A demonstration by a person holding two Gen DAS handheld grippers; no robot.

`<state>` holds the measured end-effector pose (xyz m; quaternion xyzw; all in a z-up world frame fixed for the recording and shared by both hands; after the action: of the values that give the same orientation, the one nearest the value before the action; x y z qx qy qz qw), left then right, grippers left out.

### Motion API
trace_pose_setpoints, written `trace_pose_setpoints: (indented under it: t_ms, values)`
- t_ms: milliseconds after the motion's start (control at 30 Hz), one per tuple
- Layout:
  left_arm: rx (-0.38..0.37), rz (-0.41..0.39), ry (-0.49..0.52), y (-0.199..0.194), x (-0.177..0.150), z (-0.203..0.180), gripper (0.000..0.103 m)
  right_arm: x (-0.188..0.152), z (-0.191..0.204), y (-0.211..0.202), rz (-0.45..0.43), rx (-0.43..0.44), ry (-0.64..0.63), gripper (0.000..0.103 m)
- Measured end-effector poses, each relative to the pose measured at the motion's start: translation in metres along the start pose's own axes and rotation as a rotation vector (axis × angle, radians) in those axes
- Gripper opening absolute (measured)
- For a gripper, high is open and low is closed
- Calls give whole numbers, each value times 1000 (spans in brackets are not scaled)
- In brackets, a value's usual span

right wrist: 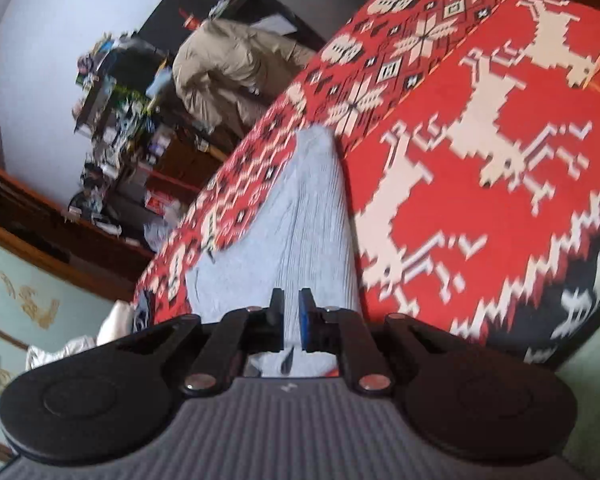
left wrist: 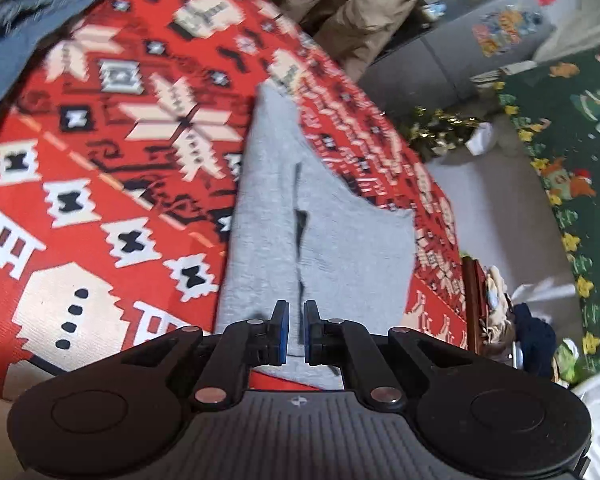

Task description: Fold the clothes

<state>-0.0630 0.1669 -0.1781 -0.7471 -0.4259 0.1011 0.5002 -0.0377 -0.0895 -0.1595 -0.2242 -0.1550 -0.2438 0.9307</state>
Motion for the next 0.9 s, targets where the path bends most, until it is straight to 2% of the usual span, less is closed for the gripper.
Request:
trace_pose_setpoints:
  t_ms: [67, 133, 233, 267, 367, 433, 467, 567, 600, 733, 767, 833, 867, 900]
  values:
    - [18, 20, 21, 6, -2, -3, 5, -3, -10, 7, 22, -8, 44, 10]
    - [85, 51, 59, 13, -8, -2, 5, -10, -19, 16, 58, -14, 80, 10]
    - [123, 82, 33, 14, -10, 6, 5, -18, -30, 23, 104, -65, 102, 7]
    - [126, 89, 21, 13, -10, 8, 4, -19, -35, 22, 104, -71, 118, 1]
    - [143, 106, 17, 9, -13, 11, 4, -20, -41, 15, 91, -81, 160, 1]
    - [133, 97, 20, 2, -15, 11, 5, -20, -40, 14, 92, -100, 148, 6]
    - [102, 80, 7, -2, -13, 11, 6, -20, -38, 13, 90, -101, 140, 11]
    - [-5, 24, -37, -14, -4, 11, 9, -17, -29, 8, 81, -64, 106, 11]
    - [-7, 17, -38, -12, -1, 11, 10, -16, -26, 9, 80, -55, 98, 11]
    - [62, 40, -19, 6, -1, 9, 10, -10, -21, 23, 78, -22, 85, 11]
    - [85, 50, -13, 9, -2, 10, 7, -10, -22, 27, 83, -16, 88, 11]
    - [117, 65, -6, 13, -3, 11, 6, -13, -29, 29, 91, -36, 113, 11]
    - [122, 72, -9, 12, -5, 13, 6, -15, -32, 30, 94, -49, 127, 2]
    - [127, 78, -13, 10, -6, 14, 6, -16, -36, 30, 98, -61, 140, 1]
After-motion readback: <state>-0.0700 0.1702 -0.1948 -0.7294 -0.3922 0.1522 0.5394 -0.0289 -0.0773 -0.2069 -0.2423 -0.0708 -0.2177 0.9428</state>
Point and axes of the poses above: each gripper's, at about its wrist camera, not at the fingertips, and y roughly the way its jaws point, z to its left, x to its top, the point moved 7 cm from there along y, roughly the way its jaws point, and after that the axes turned 15 degrees about x, right-handed, at the moved point
